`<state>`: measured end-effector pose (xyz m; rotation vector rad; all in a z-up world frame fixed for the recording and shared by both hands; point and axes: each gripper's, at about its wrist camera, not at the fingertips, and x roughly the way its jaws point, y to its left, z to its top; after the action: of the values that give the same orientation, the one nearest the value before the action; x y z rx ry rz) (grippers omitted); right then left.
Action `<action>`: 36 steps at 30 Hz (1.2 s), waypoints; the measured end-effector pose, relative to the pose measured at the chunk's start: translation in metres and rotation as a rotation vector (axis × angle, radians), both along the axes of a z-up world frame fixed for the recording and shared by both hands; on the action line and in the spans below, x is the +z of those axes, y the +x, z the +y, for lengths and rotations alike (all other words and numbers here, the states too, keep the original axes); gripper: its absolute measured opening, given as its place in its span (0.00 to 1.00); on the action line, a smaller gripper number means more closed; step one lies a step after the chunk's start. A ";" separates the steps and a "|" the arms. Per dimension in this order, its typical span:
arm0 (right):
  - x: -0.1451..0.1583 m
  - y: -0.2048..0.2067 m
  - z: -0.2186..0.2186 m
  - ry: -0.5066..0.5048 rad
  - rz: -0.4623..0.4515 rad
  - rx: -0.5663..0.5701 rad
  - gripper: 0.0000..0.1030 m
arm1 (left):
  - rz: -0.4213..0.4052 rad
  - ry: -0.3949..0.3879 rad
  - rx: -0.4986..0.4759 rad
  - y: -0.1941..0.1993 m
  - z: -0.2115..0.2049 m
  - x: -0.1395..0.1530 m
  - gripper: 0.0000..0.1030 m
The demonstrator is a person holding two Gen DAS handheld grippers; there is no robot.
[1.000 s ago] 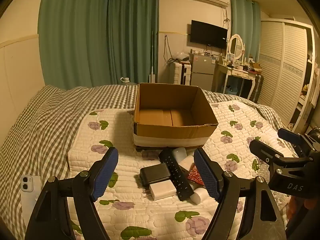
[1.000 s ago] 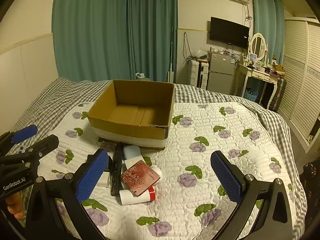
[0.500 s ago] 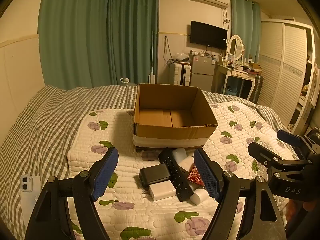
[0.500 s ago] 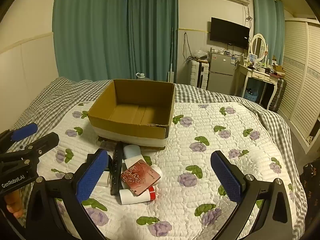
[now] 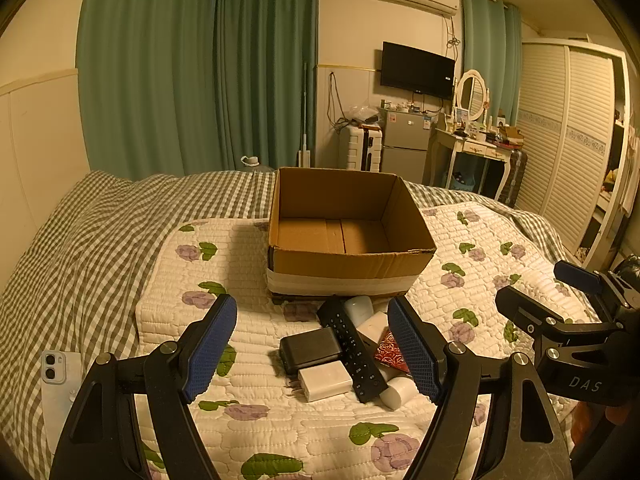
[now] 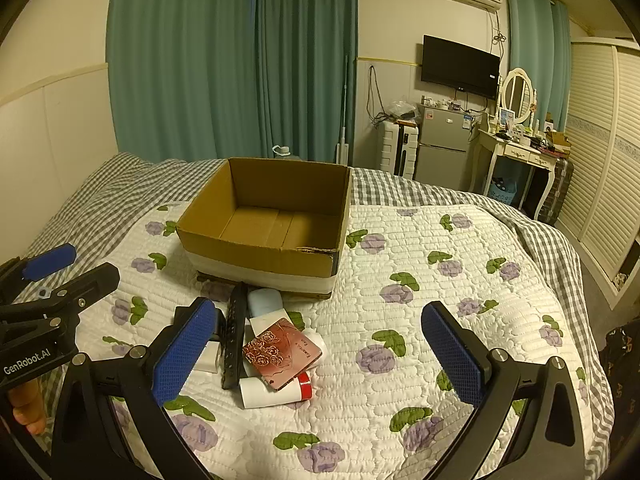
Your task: Organize rigid objects
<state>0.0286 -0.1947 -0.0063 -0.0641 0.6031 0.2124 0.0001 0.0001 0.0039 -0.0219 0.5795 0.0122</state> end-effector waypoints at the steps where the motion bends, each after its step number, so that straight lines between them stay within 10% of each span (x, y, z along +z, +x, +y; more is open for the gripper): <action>1: 0.000 0.000 0.000 0.000 0.000 0.000 1.00 | 0.000 0.000 0.000 0.000 -0.001 0.001 0.78; 36: -0.002 -0.001 0.003 -0.015 0.001 0.015 1.00 | 0.004 -0.001 0.001 0.000 0.000 0.001 0.78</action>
<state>0.0276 -0.1919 -0.0078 -0.0832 0.6059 0.2226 0.0001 -0.0003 0.0054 -0.0227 0.5834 0.0129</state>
